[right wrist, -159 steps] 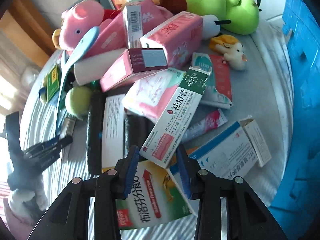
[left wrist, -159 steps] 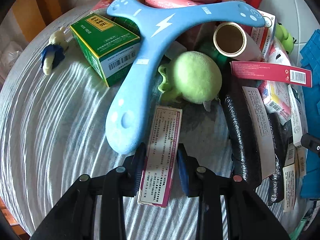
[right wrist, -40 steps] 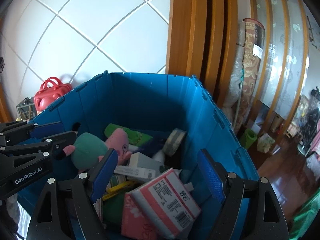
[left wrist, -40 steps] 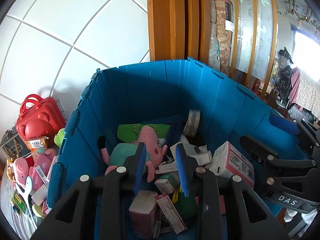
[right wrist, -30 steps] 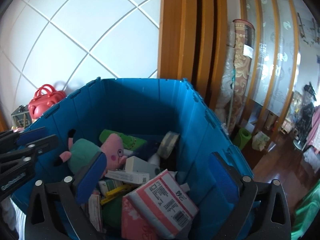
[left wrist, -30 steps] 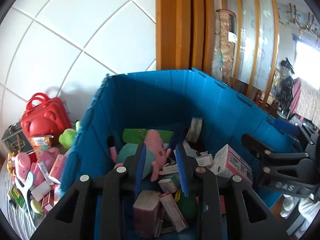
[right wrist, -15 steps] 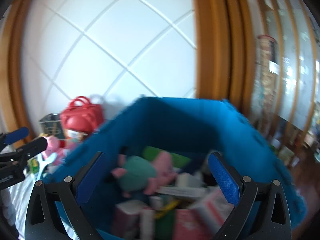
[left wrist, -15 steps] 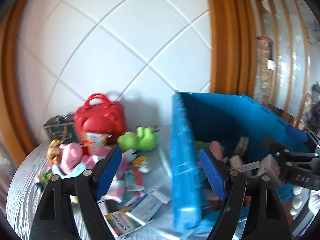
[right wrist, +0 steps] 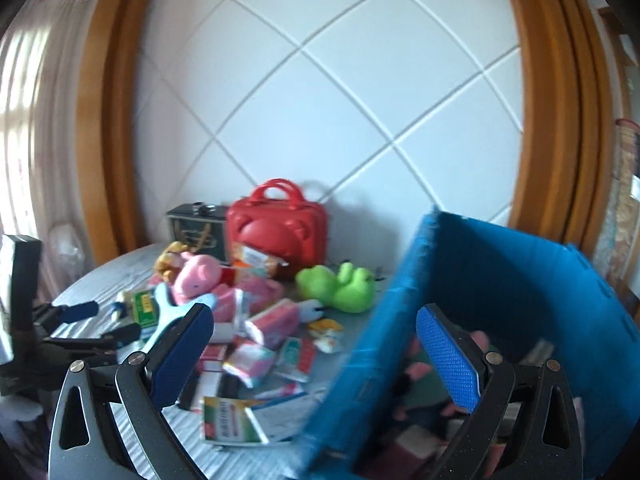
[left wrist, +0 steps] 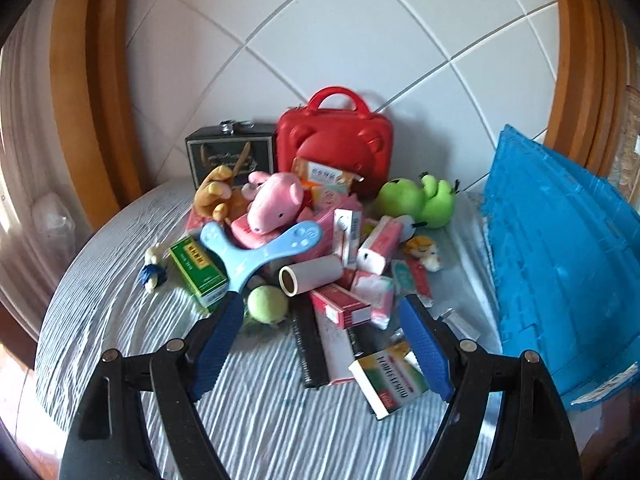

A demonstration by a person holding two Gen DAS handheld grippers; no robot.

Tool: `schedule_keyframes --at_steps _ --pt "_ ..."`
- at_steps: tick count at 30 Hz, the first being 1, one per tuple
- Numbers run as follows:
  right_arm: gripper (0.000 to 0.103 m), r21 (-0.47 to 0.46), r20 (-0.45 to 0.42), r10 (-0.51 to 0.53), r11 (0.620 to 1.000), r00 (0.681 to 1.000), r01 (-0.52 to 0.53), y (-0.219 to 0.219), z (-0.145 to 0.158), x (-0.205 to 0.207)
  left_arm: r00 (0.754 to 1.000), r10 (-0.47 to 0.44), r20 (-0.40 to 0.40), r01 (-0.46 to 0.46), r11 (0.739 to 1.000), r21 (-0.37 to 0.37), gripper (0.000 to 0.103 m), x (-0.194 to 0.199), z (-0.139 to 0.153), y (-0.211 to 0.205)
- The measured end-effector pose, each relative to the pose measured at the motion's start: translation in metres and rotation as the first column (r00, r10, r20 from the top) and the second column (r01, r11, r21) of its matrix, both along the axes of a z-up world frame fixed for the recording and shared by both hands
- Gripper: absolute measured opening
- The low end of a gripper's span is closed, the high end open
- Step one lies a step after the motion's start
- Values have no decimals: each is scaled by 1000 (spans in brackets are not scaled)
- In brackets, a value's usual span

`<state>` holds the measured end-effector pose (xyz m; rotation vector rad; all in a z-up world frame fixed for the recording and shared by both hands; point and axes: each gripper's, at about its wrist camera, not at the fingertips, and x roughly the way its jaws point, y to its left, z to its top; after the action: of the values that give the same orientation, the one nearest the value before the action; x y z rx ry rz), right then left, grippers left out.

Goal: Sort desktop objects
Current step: 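Move both tools back over the pile on the bed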

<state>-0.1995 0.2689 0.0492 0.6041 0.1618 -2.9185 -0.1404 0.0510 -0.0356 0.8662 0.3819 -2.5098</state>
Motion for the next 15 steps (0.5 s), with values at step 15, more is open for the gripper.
schedule_keyframes --at_steps 15 --pt "103 -36 339 54 998 939 -44 -84 -109 -58 972 4 234 -34 992 124 80 -3 -120 -67"
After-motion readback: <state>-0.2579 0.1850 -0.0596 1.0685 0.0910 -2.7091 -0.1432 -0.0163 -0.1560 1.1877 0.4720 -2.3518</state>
